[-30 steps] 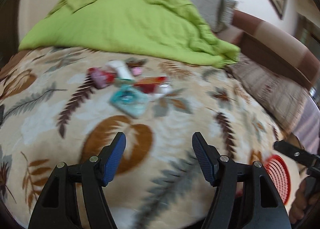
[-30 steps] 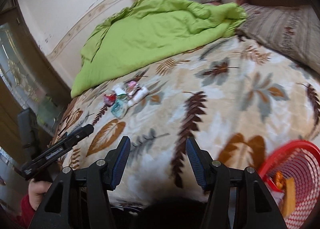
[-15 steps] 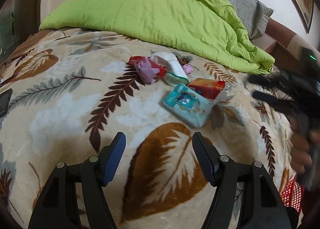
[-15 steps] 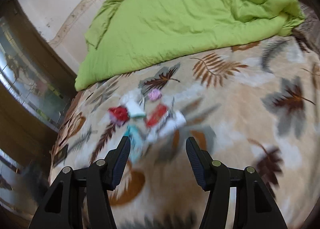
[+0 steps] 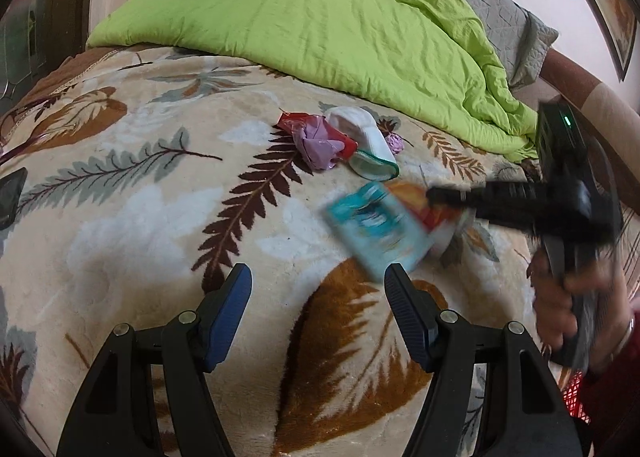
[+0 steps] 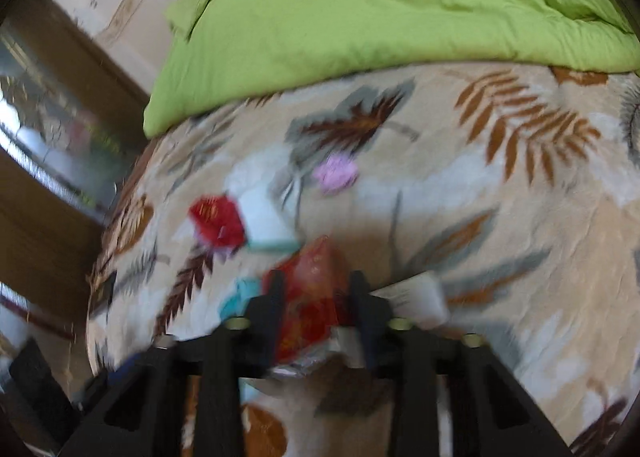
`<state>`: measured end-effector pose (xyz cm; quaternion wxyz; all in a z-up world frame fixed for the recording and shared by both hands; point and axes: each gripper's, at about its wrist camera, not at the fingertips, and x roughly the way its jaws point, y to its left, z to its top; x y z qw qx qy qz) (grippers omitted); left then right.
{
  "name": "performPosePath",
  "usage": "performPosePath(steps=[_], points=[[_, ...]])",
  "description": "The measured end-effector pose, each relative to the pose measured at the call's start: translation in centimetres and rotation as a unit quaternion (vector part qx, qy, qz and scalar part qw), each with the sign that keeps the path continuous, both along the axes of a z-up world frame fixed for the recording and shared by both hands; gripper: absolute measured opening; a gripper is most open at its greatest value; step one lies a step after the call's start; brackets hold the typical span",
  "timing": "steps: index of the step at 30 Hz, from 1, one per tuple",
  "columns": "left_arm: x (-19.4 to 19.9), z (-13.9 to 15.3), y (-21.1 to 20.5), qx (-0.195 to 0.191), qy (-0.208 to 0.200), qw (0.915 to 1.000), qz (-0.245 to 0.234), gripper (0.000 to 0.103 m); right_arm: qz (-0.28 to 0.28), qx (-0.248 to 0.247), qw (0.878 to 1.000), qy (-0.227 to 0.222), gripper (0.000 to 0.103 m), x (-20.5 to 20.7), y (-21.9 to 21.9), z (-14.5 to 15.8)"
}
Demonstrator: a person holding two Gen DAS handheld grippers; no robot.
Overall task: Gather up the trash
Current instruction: 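Grasp the red cigarette pack with the right tool while the left tool grasps the teal wet-wipe pack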
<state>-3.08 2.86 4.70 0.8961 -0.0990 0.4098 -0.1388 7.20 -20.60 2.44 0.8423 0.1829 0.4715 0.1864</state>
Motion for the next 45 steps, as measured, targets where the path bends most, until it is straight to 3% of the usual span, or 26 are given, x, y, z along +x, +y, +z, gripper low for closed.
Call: performPosePath(steps=[6, 13, 18, 22, 23, 24, 25, 27, 28, 31, 35, 41, 44, 45], points=[[-0.2, 0.2, 0.2, -0.002, -0.005, 1.0, 0.007, 0.068, 0.019, 0.035, 0.999, 0.009, 0.006, -5.4, 1.9, -0.7], [1.2, -0.4, -1.4, 0.003, 0.008, 1.0, -0.003, 0.07, -0.021, 0.006, 0.999, -0.029, 0.005, -11.4, 1.0, 1.0], [3.2, -1.7, -4.4, 0.057, 0.026, 0.9979, -0.016, 0.071, -0.059, -0.035, 0.997, -0.041, 0.005, -12.9, -0.8, 1.7], [4.3, -2.6, -5.8, 0.094, 0.025, 0.9951, -0.014, 0.07, -0.068, -0.007, 0.997, -0.02, 0.007, -12.7, -2.2, 1.1], [4.5, -2.8, -6.0, 0.108, 0.02, 0.9939, -0.013, 0.067, -0.066, 0.009, 0.998, -0.016, 0.01, -12.6, -2.4, 0.9], [4.5, -2.9, -6.0, 0.116, 0.019, 0.993, -0.012, 0.062, -0.066, 0.01, 0.998, -0.018, 0.022, -12.6, -2.4, 1.0], [4.6, -2.9, -5.9, 0.125, 0.017, 0.992, -0.008, 0.048, -0.065, 0.005, 0.998, -0.022, 0.03, -12.8, -2.2, 1.1], [4.6, -2.7, -5.3, 0.124, 0.014, 0.9922, -0.006, 0.045, -0.06, -0.006, 0.997, -0.039, 0.058, -12.9, -1.7, 1.6], [4.5, -2.6, -4.9, 0.115, 0.015, 0.9932, -0.003, 0.04, -0.057, -0.009, 0.997, -0.045, 0.061, -13.0, -1.5, 1.8], [4.1, -1.8, -3.8, 0.108, 0.003, 0.9941, 0.009, 0.034, -0.037, -0.038, 0.997, -0.052, 0.064, -12.8, 0.1, 1.8], [3.3, -0.5, -2.5, 0.089, -0.016, 0.9958, 0.013, 0.034, -0.001, -0.069, 0.997, -0.036, 0.067, -12.2, 2.1, 0.7], [1.8, 0.7, -1.5, 0.091, -0.044, 0.9948, 0.011, 0.034, 0.037, -0.166, 0.985, -0.036, 0.074, -11.5, 5.6, -0.9], [1.1, 1.1, -1.3, 0.106, -0.061, 0.9924, 0.015, 0.034, 0.045, -0.197, 0.979, -0.039, 0.056, -11.4, 6.8, -1.6], [0.9, 1.2, -1.2, 0.11, -0.066, 0.9916, 0.016, 0.034, 0.046, -0.203, 0.977, -0.035, 0.056, -11.3, 7.0, -1.8]])
